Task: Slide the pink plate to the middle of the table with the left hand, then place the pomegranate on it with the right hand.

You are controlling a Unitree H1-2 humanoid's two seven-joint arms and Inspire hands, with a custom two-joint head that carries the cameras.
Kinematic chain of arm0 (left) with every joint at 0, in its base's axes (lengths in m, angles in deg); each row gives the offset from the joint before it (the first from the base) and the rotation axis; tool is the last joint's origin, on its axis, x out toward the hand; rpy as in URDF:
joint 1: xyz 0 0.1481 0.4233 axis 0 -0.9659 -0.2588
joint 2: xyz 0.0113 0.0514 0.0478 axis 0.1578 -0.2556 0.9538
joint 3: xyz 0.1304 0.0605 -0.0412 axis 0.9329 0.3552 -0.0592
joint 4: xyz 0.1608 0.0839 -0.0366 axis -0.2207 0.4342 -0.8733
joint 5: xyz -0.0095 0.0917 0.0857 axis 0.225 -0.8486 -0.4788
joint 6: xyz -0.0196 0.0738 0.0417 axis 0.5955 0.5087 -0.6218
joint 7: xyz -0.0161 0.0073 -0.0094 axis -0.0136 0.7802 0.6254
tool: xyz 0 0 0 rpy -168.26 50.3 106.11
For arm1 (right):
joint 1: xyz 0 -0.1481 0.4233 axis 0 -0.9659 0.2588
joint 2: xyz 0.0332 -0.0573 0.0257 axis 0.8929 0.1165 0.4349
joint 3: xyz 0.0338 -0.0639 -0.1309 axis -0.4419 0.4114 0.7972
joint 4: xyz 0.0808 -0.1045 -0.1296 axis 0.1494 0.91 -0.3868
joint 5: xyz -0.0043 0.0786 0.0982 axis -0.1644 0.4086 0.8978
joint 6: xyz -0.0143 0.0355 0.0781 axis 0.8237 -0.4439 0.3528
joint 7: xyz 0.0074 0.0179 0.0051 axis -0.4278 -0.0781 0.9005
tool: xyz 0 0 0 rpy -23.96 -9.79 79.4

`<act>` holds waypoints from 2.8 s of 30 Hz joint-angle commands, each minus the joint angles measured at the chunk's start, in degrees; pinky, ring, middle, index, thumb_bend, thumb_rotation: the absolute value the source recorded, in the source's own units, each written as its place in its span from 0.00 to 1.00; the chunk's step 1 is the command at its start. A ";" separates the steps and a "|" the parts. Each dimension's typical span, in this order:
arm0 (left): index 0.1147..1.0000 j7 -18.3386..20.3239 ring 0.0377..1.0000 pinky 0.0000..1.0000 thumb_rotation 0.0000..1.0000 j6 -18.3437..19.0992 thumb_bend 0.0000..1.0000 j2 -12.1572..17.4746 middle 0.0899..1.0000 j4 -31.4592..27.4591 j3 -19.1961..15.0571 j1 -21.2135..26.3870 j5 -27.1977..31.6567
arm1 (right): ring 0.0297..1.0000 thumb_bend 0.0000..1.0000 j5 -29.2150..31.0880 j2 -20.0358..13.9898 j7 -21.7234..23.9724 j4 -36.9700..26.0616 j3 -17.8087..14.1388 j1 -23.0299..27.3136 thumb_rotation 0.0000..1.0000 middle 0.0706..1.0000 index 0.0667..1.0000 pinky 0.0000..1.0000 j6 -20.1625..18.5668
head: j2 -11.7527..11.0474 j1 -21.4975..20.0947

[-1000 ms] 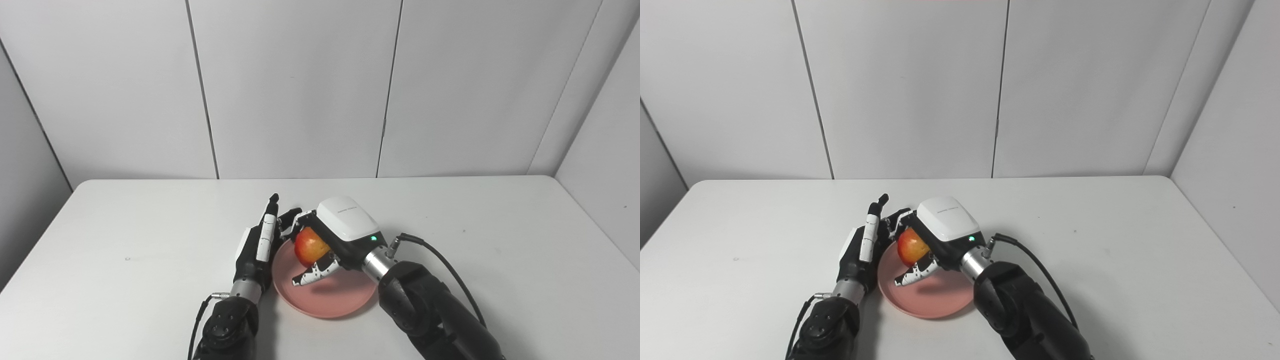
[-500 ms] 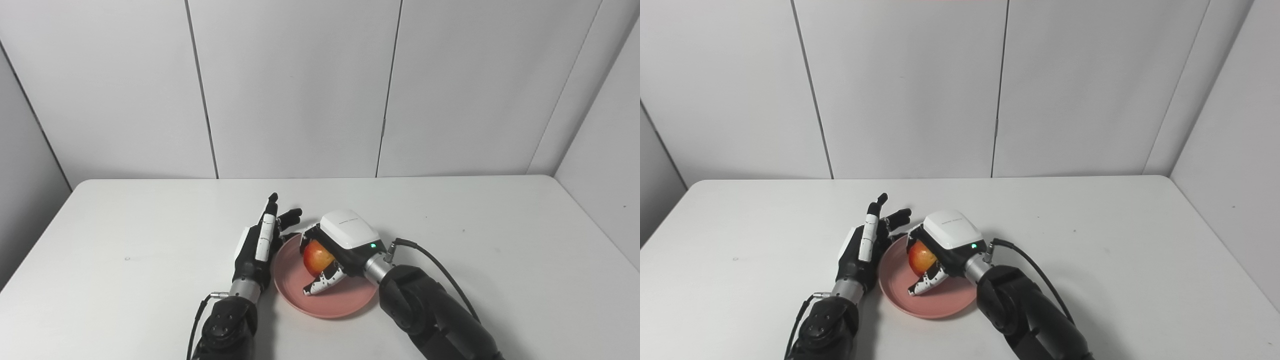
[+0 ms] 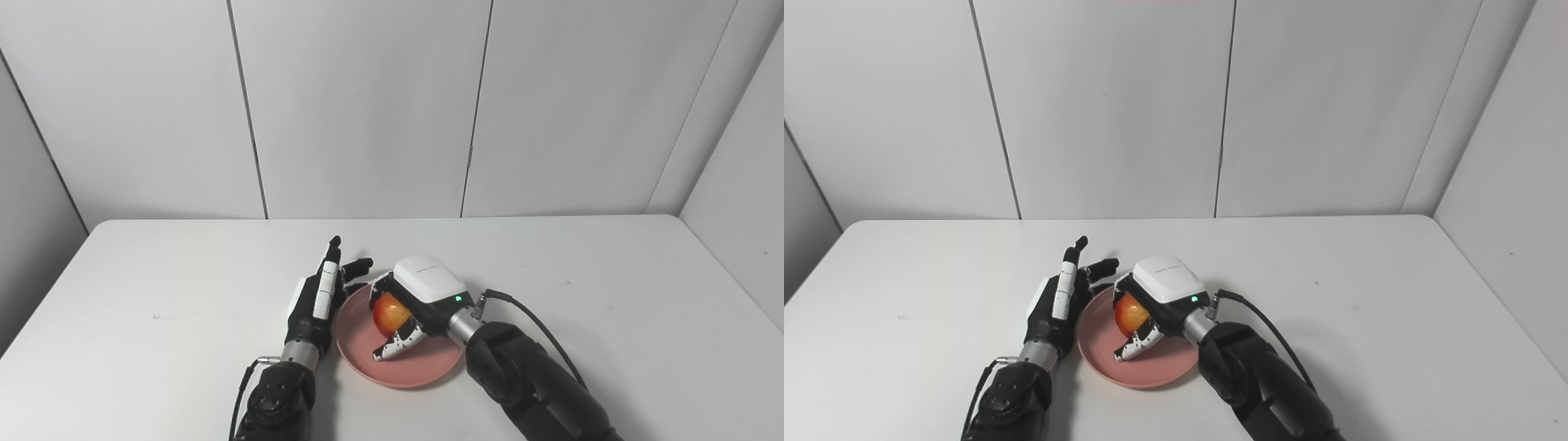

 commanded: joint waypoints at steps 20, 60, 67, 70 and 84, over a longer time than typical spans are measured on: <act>0.99 0.30 0.77 0.71 1.00 -0.15 0.88 0.08 0.74 -0.65 0.07 1.12 0.30 | 0.48 0.83 0.98 -1.39 -3.46 -2.67 -1.51 1.07 1.00 0.60 0.65 0.37 4.75 | 0.25 0.21; 1.00 -17.53 1.00 1.00 1.00 -3.31 0.85 -1.44 1.00 -4.36 -1.17 -0.46 -13.07 | 0.89 0.79 49.32 14.46 -17.06 13.56 -33.78 -7.38 1.00 0.91 0.91 0.90 10.83 | 1.80 2.49; 1.00 -15.96 1.00 1.00 1.00 1.07 0.87 -1.94 1.00 -5.66 -1.11 -1.37 -10.83 | 0.97 0.80 51.39 15.07 -15.92 13.37 -33.27 -9.82 1.00 0.93 0.94 1.00 6.31 | 2.14 2.35; 1.00 -15.29 1.00 1.00 1.00 4.13 0.91 -2.00 1.00 -6.56 -1.22 -1.36 -9.97 | 0.99 0.81 50.40 14.53 -15.62 12.90 -32.37 -10.27 1.00 0.93 0.93 1.00 6.26 | 2.21 2.40; 1.00 -13.52 1.00 1.00 1.00 10.09 0.80 -1.50 1.00 -8.25 -1.53 -0.69 -7.14 | 1.00 0.84 49.00 13.86 -16.01 12.88 -31.84 -10.34 1.00 0.96 0.94 1.00 5.57 | 2.19 2.46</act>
